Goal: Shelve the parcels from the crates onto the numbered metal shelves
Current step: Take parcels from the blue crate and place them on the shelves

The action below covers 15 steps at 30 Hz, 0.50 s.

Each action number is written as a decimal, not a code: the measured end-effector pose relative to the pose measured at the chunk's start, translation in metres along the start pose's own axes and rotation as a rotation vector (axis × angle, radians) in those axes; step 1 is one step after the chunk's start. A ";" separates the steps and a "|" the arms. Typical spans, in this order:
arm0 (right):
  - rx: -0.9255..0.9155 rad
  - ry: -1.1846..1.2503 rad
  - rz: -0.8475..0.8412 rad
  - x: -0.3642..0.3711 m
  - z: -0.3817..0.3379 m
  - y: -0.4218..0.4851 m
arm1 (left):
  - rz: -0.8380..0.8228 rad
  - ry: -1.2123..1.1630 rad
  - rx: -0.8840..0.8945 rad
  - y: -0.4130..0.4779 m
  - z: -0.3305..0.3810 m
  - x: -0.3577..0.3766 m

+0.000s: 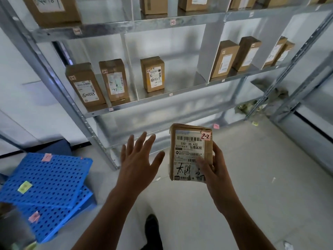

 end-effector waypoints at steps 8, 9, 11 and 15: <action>0.005 -0.024 0.060 -0.021 -0.044 0.113 | -0.054 -0.028 0.043 0.131 -0.020 0.009; 0.009 -0.024 0.062 -0.025 -0.047 0.125 | -0.061 -0.029 0.047 0.145 -0.019 0.012; 0.019 -0.026 0.066 -0.039 -0.051 0.150 | -0.065 -0.031 0.055 0.173 -0.014 0.021; 0.040 -0.012 0.058 -0.077 -0.059 0.206 | -0.076 -0.010 0.057 0.227 0.000 0.047</action>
Point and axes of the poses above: each hand's wrist, its own y-axis towards the middle knuckle, its own x-axis out of the palm, z = x × y, the point moved 1 cm from there along y, towards the middle knuckle, and after that the axes turned 14 degrees about x, right-handed, at the moved point
